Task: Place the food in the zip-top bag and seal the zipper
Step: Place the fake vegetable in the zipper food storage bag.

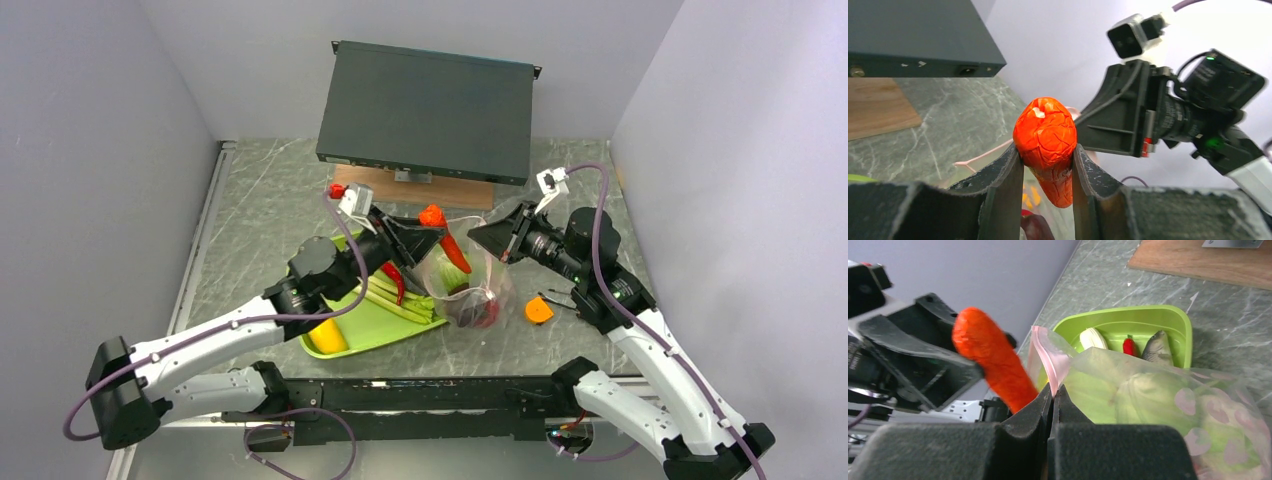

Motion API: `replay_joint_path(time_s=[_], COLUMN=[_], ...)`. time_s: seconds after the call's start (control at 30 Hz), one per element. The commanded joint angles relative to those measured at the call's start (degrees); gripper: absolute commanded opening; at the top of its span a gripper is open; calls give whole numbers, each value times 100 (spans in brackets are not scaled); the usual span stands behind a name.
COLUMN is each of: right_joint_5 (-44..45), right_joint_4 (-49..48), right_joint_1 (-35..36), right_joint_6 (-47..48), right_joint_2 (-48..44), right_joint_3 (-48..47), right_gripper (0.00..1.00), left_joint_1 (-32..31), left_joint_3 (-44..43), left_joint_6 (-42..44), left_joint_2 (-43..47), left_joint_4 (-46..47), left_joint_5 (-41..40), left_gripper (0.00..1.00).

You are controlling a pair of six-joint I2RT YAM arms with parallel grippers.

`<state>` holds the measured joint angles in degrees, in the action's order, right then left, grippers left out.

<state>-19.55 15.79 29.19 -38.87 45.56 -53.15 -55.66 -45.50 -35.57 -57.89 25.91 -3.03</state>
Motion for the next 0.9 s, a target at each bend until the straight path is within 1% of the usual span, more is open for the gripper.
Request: replay_joint_path(time_s=[0.0, 0.1, 0.33, 0.43, 0.53, 0.6, 0.73, 0.8, 0.87], right_joint_5=[-19, 14, 347, 442, 465, 406, 349, 347, 363], right_joint_4=[-935, -1076, -1347, -1415, -1319, -1359, -1550, -1518, -1457], right_joint_1=[18, 29, 33, 32, 34, 36, 41, 43, 52], right_joint_6=[-594, -766, -1094, -1132, -1090, -1132, -1272, -1276, -1260], right_joint_2=[-165, -217, -450, -508, -458, -418, -399, -375, -372], right_joint_3=[72, 147, 307, 304, 186, 175, 294, 292, 284], right_gripper=[0, 0, 0, 0, 0, 0, 0, 0, 0], left_joint_1=[-124, -245, -620, -661, -664, -667, -666, -666, -670], left_joint_3=[-3, -41, 430, 580, 558, 503, 389, 177, -93], left_joint_6=[303, 499, 792, 896, 923, 796, 432, 139, -292], left_joint_2=[-305, -455, -419, -261, -122, -180, -477, -643, -779], left_joint_4=[965, 834, 870, 810, 504, 376, 458, 237, -186], left_joint_5=[-594, -779, -1436, -1501, -1506, -1436, -1125, -996, -913], left_gripper=[0, 0, 0, 0, 0, 0, 0, 0, 1])
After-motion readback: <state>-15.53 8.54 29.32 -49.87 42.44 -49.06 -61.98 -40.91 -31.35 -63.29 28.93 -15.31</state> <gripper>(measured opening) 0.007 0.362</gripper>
